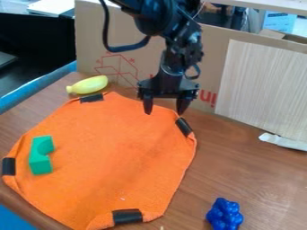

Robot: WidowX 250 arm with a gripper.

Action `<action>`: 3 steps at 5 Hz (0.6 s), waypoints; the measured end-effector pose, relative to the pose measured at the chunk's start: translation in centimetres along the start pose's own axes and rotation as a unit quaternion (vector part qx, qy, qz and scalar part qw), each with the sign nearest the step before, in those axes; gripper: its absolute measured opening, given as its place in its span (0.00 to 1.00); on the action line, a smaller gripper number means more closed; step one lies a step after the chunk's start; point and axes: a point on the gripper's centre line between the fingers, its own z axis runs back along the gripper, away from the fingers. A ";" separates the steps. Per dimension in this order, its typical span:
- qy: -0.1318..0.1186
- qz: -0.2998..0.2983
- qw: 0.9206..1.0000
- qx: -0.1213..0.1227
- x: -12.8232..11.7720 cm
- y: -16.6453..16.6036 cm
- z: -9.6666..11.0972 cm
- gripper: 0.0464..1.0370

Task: Folds the cloth from the bottom right to the top leftt

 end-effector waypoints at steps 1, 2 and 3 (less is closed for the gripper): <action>-0.006 -0.002 1.000 -0.001 -0.6 -2.0 -0.6 0.96; -0.012 -0.004 1.000 0.002 -0.9 -3.6 -0.9 0.96; -0.011 -0.007 1.000 0.011 -1.1 -4.4 -1.8 0.96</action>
